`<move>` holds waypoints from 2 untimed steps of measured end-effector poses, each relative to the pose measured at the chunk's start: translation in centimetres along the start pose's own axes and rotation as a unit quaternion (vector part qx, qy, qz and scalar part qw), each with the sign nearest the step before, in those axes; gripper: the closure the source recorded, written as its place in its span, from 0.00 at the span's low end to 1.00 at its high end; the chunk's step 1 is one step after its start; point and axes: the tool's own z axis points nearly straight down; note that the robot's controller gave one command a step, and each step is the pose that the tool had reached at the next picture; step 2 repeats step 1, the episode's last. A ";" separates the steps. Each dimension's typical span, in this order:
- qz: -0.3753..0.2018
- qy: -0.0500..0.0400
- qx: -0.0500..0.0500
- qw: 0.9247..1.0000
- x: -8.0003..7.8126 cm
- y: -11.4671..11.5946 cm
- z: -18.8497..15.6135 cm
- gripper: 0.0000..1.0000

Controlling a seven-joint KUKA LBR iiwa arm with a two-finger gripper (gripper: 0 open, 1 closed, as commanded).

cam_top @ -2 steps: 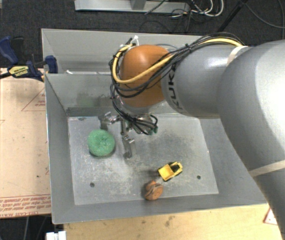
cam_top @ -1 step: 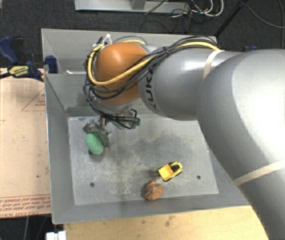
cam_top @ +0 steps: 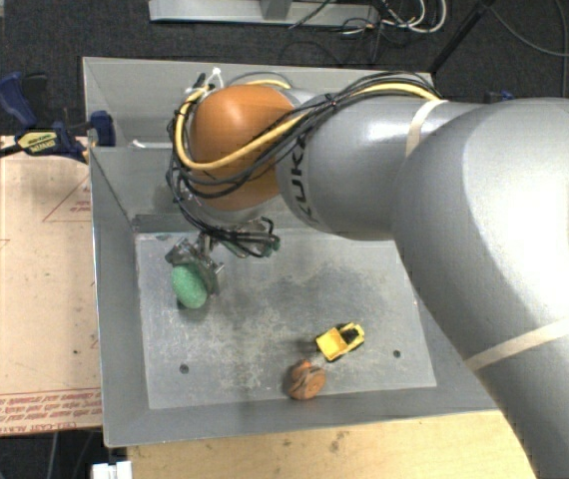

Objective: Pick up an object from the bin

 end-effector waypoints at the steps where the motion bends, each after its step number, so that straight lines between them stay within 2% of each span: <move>1: 0.006 -0.002 0.002 1.000 0.6 -2.3 -15.5 1.00; 2: 0.006 -0.002 0.002 1.000 0.6 -2.3 -15.5 1.00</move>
Offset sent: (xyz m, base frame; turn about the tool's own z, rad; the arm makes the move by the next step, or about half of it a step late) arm 0.0000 0.0000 0.0000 0.0000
